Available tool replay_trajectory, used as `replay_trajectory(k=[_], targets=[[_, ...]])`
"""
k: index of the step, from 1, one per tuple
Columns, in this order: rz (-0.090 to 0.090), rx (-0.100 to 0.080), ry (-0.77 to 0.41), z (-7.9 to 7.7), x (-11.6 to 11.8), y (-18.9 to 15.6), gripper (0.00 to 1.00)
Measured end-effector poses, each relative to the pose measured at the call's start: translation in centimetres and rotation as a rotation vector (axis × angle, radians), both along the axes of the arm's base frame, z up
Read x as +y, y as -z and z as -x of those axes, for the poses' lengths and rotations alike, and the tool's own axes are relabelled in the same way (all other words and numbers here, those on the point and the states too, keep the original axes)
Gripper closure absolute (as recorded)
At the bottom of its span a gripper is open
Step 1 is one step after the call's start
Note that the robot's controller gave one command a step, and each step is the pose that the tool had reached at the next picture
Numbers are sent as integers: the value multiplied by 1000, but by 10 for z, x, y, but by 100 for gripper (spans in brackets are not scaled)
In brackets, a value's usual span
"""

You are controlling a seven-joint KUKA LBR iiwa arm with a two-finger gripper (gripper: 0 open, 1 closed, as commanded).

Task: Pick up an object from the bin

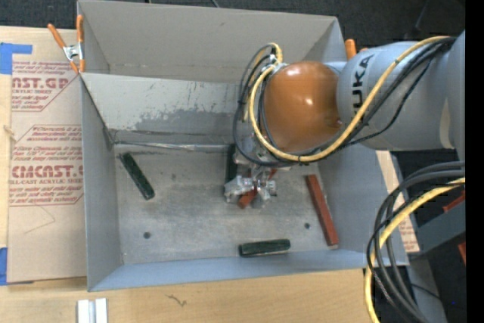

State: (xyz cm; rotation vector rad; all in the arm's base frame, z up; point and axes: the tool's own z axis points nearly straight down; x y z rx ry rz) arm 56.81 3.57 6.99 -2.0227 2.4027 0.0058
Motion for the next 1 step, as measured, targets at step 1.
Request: replay_trajectory(k=[1], targets=[[2,-8,-36,52,-20,-134,100]])
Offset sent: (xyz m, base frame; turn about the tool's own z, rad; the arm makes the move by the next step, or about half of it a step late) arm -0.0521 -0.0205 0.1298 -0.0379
